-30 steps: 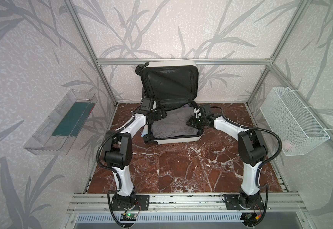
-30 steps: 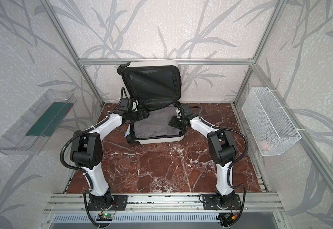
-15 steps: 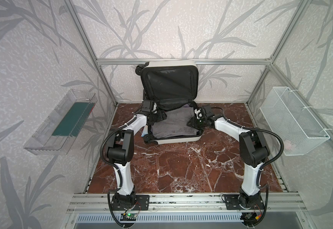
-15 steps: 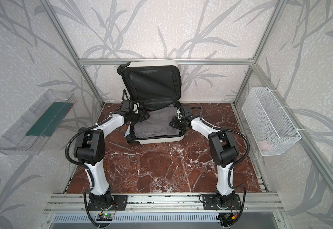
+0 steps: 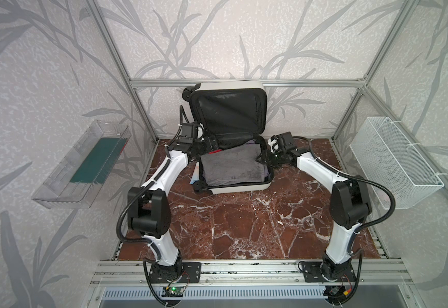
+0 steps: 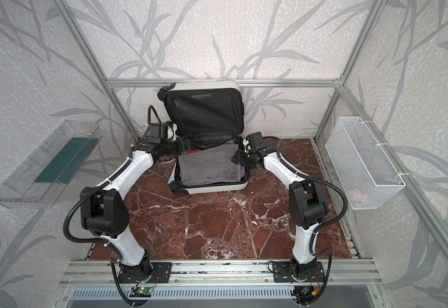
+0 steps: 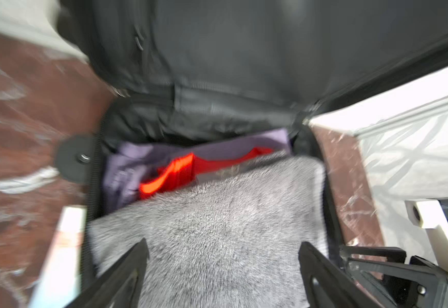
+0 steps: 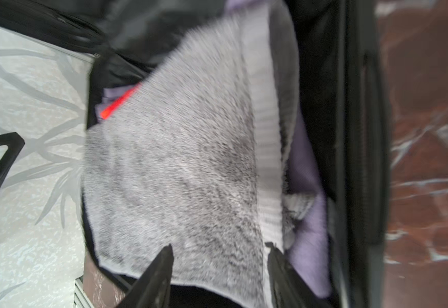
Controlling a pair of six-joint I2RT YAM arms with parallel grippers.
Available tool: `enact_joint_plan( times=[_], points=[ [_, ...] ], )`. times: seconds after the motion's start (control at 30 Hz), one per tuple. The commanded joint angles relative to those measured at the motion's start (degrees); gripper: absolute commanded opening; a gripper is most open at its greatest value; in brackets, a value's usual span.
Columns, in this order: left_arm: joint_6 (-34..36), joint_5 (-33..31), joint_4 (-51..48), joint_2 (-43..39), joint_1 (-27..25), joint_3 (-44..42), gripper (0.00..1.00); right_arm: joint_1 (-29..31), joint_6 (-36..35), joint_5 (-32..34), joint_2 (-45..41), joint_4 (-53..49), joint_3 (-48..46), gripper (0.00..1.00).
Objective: Pack the luggage
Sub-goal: 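Raise both grippers out of the suitcase and move them apart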
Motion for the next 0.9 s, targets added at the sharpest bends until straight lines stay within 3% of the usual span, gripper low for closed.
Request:
enact_joint_plan(
  times=[0.0,0.2,0.57,0.73,0.87],
  points=[
    [-0.25,-1.16,0.15,-0.86,3.81,-3.88,0.91,-1.02,-3.49,1.80,-5.67,-4.41,1.53,0.64],
    [0.66,0.02,0.43,1.17,6.41,-5.67,0.91,-1.77,-7.49,11.98,-11.51,-7.07,-4.17,0.73],
    [0.35,4.73,4.13,6.31,6.24,-8.87,0.91,-1.71,-8.97,11.01,-3.19,-9.73,-4.18,0.74],
    [-0.60,5.81,5.50,8.34,5.12,-8.85,0.91,-1.90,-7.70,11.52,0.23,-9.43,-3.43,0.70],
    [-0.77,6.13,5.77,10.12,3.54,-7.61,0.91,-3.64,-5.48,11.31,1.26,-8.58,-4.94,0.57]
  ],
)
